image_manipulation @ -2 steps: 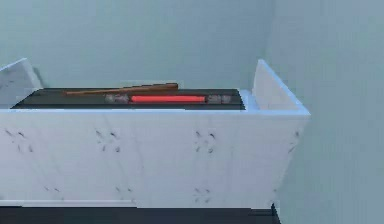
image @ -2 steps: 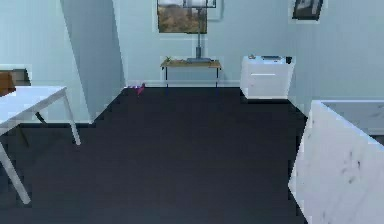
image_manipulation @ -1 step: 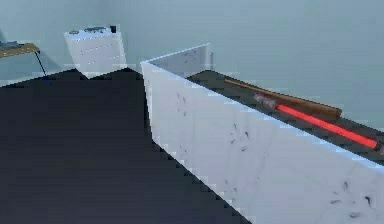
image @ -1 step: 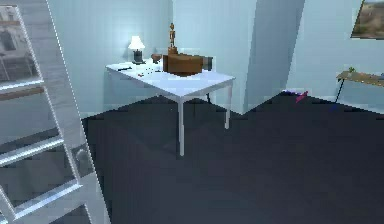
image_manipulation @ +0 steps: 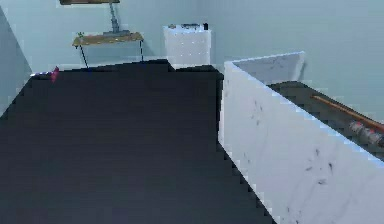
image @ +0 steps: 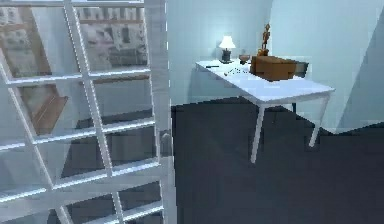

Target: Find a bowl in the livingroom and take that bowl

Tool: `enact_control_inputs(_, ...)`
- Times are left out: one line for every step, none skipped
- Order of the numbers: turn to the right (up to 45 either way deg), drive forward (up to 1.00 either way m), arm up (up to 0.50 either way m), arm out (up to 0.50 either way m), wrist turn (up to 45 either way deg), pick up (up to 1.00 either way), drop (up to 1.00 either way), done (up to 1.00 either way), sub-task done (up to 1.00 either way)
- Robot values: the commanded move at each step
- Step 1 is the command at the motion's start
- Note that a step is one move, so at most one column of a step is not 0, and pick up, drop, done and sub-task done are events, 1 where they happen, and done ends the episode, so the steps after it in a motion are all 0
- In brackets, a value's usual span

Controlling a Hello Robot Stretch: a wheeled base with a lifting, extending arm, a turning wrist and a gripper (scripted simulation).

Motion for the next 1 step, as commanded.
enact_control_inputs(0.0, 0.3, 0.0, 0.0, 0.0, 0.0, 0.0, 0.0, 0.0)
